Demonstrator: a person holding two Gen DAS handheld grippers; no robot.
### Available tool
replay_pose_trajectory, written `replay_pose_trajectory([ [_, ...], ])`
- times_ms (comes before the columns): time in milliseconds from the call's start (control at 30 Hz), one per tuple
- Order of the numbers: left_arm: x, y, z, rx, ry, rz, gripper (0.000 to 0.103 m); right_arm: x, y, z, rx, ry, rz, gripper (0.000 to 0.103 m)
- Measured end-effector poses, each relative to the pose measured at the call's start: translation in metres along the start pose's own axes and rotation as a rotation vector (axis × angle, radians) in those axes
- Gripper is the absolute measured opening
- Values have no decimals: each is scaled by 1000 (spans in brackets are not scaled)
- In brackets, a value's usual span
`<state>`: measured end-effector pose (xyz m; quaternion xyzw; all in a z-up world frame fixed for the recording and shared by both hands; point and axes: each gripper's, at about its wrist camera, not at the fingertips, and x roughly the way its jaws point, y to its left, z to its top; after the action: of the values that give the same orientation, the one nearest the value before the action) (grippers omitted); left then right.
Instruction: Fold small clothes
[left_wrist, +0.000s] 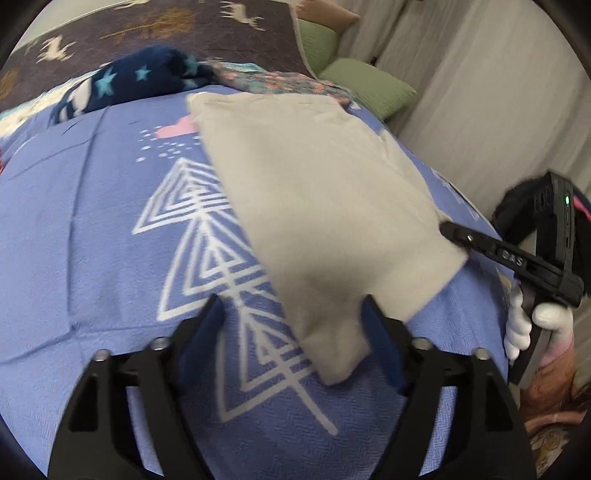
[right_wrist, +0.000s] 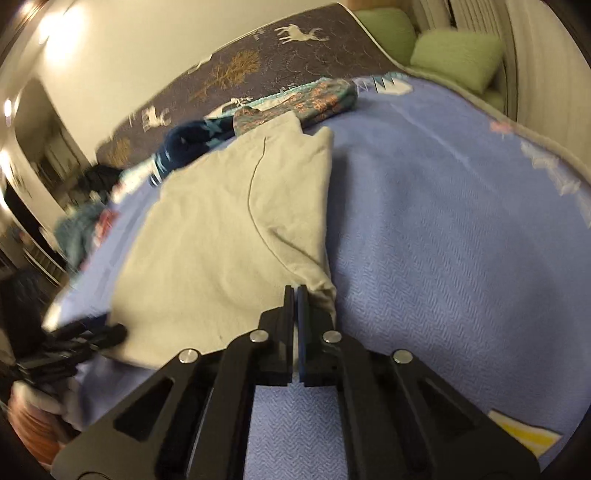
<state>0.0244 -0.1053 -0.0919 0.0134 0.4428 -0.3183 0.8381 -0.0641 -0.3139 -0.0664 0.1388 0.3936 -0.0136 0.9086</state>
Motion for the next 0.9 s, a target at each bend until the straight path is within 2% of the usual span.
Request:
replay_pose_trajectory([
  [100, 7, -14, 1, 74, 26, 48, 93, 3, 6, -2, -27, -7, -24, 3],
  [200, 10, -20, 5, 90, 40, 75, 93, 4, 0, -1, -7, 5, -6, 3],
  [233, 8, -18, 8, 74, 29, 70, 91, 3, 0, -1, -13, 12, -10, 4],
  [300, 3, -14, 12, 40, 3, 53, 76, 2, 6, 1, -43, 23, -32, 4],
  [400, -7, -3, 22, -25, -55, 30, 67, -3, 13, 7, -63, 19, -34, 10],
  [500, -14, 0, 30, -26, -84, 35, 64, -12, 18, 16, -82, -12, -37, 10],
  [633, -11, 7, 41, -35, -94, 33, 63, -16, 23, 30, -119, -41, -58, 24],
  [733, -5, 11, 44, -49, -89, 34, 63, -13, 24, 37, -141, -43, -88, 24],
  [900, 6, 20, 46, -96, -56, 26, 63, -9, 28, 43, -189, -47, -126, 33],
])
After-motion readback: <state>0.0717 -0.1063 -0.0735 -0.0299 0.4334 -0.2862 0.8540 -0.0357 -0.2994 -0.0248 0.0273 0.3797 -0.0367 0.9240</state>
